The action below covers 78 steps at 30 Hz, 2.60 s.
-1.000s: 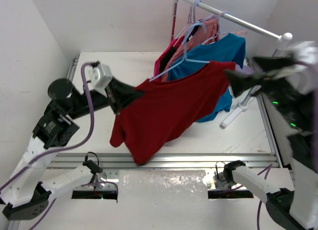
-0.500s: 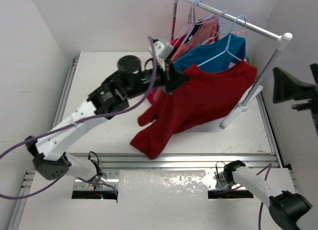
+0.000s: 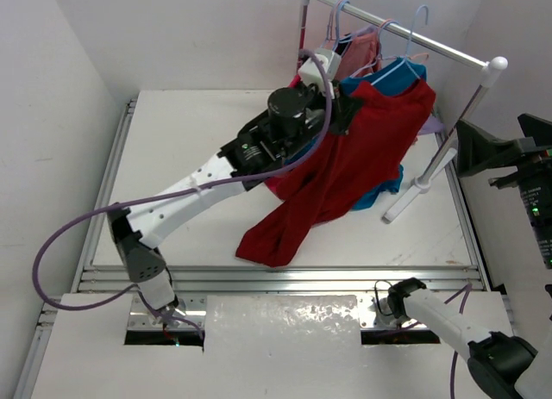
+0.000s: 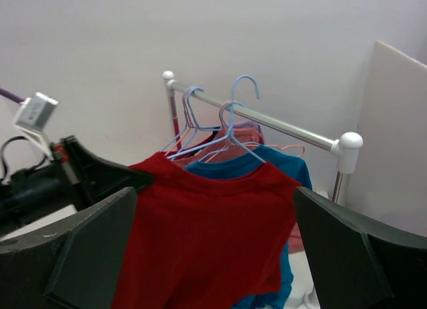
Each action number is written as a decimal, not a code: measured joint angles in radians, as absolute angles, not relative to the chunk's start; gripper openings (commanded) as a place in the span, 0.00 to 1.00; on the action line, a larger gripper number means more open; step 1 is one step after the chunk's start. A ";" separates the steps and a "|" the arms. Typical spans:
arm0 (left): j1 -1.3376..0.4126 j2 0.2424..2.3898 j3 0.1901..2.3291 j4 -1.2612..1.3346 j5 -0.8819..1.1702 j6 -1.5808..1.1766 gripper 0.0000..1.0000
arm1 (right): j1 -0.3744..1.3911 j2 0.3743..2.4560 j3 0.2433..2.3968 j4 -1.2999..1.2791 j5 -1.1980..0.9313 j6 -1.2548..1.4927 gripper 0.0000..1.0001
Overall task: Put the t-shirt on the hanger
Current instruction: Place the hanger at the clothesline, then reset both arms
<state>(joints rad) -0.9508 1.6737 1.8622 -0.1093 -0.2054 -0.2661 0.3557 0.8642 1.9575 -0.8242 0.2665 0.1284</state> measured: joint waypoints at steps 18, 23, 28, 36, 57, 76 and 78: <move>-1.021 1.878 1.807 0.376 -0.248 -0.234 0.00 | 0.403 0.805 1.843 -0.783 0.282 0.097 0.99; -1.031 1.925 1.779 0.513 -0.309 -0.242 0.00 | 0.422 0.796 1.827 -0.773 0.289 0.086 0.99; -1.036 1.960 1.766 0.607 -0.357 -0.232 0.00 | 0.441 0.773 1.793 -0.744 0.299 0.078 0.99; -1.058 1.992 1.680 0.735 -0.386 -0.218 0.00 | 0.449 0.738 1.731 -0.733 0.307 0.075 0.99; -1.053 2.149 2.016 0.251 -0.264 -0.225 0.97 | 0.462 0.754 1.576 -0.735 0.307 0.084 0.99; -1.021 1.294 1.285 0.009 -0.422 -0.294 0.99 | 0.462 0.728 1.166 -0.677 0.308 0.218 0.99; -1.020 1.196 1.241 -0.009 -0.433 -0.305 0.99 | 0.462 0.743 1.124 -0.666 0.307 0.244 0.99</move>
<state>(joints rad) -1.0203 1.1957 1.2407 -0.0090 -0.4328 -0.3050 0.4618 0.7433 1.1244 -0.6659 0.3073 0.2440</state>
